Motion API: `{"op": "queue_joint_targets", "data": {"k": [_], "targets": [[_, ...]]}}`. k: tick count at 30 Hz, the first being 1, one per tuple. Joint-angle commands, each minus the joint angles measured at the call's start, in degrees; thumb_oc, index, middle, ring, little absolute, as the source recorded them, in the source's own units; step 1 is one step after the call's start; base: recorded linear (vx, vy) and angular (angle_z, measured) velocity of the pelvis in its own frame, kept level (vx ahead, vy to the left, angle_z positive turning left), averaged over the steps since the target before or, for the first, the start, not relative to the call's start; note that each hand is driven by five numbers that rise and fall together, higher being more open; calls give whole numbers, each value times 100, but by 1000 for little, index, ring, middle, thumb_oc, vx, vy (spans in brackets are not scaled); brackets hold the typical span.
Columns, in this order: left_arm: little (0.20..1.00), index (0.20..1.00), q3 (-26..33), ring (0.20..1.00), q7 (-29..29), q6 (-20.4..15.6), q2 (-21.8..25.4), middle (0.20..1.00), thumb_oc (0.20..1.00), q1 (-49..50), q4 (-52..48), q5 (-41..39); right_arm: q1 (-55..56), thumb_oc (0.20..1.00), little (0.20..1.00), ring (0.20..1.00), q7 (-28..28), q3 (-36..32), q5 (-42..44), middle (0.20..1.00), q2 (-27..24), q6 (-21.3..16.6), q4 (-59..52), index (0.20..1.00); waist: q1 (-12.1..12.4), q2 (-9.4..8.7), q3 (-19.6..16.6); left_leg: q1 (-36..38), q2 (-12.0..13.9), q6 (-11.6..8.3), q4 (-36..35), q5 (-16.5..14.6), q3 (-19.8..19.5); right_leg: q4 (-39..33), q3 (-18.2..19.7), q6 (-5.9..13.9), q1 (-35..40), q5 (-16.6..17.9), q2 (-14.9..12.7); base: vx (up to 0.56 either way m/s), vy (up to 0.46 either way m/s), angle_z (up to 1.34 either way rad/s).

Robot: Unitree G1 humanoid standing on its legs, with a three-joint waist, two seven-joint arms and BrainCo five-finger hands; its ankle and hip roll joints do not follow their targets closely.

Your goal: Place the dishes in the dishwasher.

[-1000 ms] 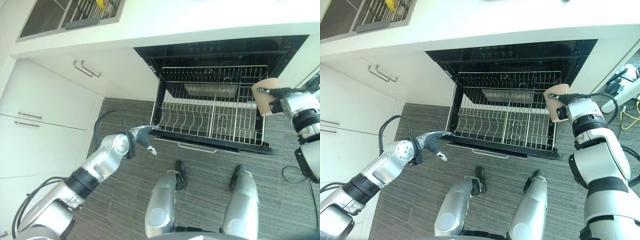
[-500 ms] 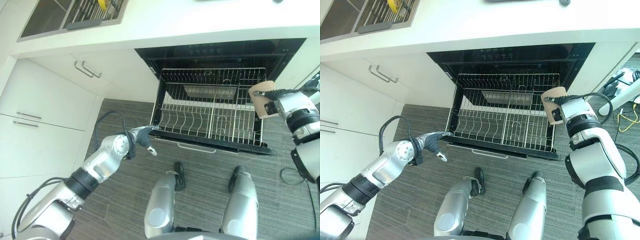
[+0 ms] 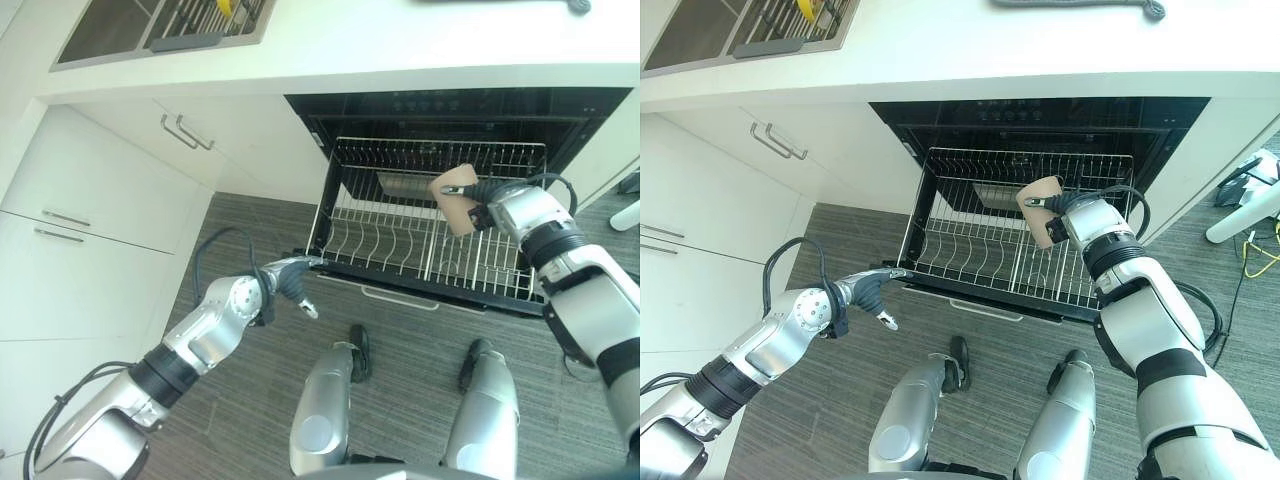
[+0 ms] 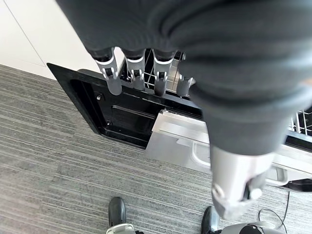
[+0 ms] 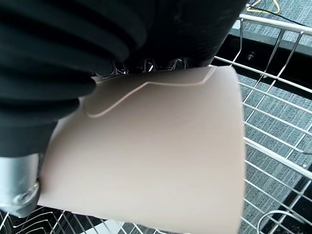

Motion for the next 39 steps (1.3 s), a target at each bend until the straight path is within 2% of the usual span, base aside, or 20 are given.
{"op": "queue_joint_targets", "data": {"k": [1,14,19,20,21,26,30,31,33,35,36,37,38,39], "targets": [[1000,1000,-779,1000,-605,239,331,1000,1000,1167,35,-168,-377,200,200,200,-190,-220,47,200,-56,26,22,200,261,-259,414,-38,129,78,67,-309,-224,-24,-14,107,339,-434,-194,0,0,0],[1000,1000,-786,1000,-559,250,348,1000,1000,1195,55,-210,-235,200,200,200,-287,-393,-13,200,-301,-75,442,200,212,-235,414,-69,153,102,102,-343,-187,-56,24,109,306,-410,-183,0,0,0],[1000,1000,-793,1000,-540,268,309,1000,1000,1242,65,-222,-225,200,200,200,-352,-444,70,200,-341,49,499,200,187,-205,414,-67,164,103,113,-348,-166,-26,48,92,286,-429,-185,0,0,0],[1000,1000,-792,1000,-538,269,294,1000,1000,1252,64,-213,-210,790,790,790,-461,-465,155,790,-342,39,531,790,184,-198,414,-65,166,104,115,-347,-160,-21,52,89,284,-432,-187,0,0,0],[1000,1000,-795,1000,-537,269,305,1000,1000,1254,49,-230,-208,1000,1000,1000,-420,-488,189,1000,-356,3,605,1000,189,-192,414,-57,161,109,117,-352,-167,-14,50,87,292,-439,-190,0,0,0],[1000,1000,-767,1000,-466,267,299,1000,1000,1301,-29,-211,-234,1000,1000,1000,-633,-532,609,1000,-432,-212,448,1000,182,-190,414,-45,163,109,106,-345,-152,4,47,77,296,-447,-191,3,6,0],[1000,1000,-524,1000,-58,224,356,1000,1000,1461,-254,-498,-93,1000,1000,1000,-936,-683,907,1000,-614,-261,-251,1000,124,-245,414,-39,182,101,71,-324,-113,-10,80,85,281,-436,-145,4,8,0],[1000,1000,-278,1000,258,178,402,1000,1000,1534,-480,-720,80,1000,1000,1000,-1045,-884,978,1000,-728,-322,-696,1000,91,-290,414,-32,193,109,39,-311,-90,-49,91,92,286,-417,-111,0,0,0],[1000,1000,-74,1000,444,149,452,1000,1000,1574,-655,-911,235,1000,1000,1000,-1085,-1031,1024,1000,-826,-373,-1003,1000,67,-327,414,-24,206,121,43,-310,-75,-58,93,91,297,-404,-97,3,-12,-6],[1000,1000,446,1000,898,109,556,1000,1000,1647,-1029,-1338,724,1000,1000,1000,-1266,-1408,1136,1000,-1032,-447,-1922,1000,-4,-394,414,-36,232,149,75,-329,-65,-52,107,98,290,-379,-84,-26,-31,-2],[1000,1000,683,1000,1008,122,598,1000,1000,1628,-1143,-1495,957,1000,1000,1000,-1401,-1539,1218,1000,-1086,-438,-2403,1000,-32,-415,414,-109,263,210,33,-193,-17,-101,75,45,215,-238,-67,16,-43,2],[1000,1000,960,1000,1159,82,650,1000,1000,1600,-1234,-1709,1278,1000,1000,1000,-1466,-1693,1201,1000,-1135,-454,-2908,1000,-77,-461,414,-22,258,172,79,-331,-53,-69,122,100,301,-344,-68,16,-34,0],[1000,1000,1106,1000,1266,29,685,1000,1000,1565,-1268,-1835,1428,1000,1000,1000,-1497,-1774,1184,1000,-1153,-497,-3152,1000,-99,-479,414,-20,266,172,81,-329,-48,-74,130,101,304,-332,-65,14,-37,-8],[1000,1000,1298,1000,1332,-33,722,1000,1000,1515,-1287,-1949,1595,1000,1000,1000,-1550,-1889,1191,1000,-1191,-458,-3537,1000,-123,-497,414,-88,292,225,31,-194,4,-143,92,48,241,-193,-45,-66,-44,-13]]}}
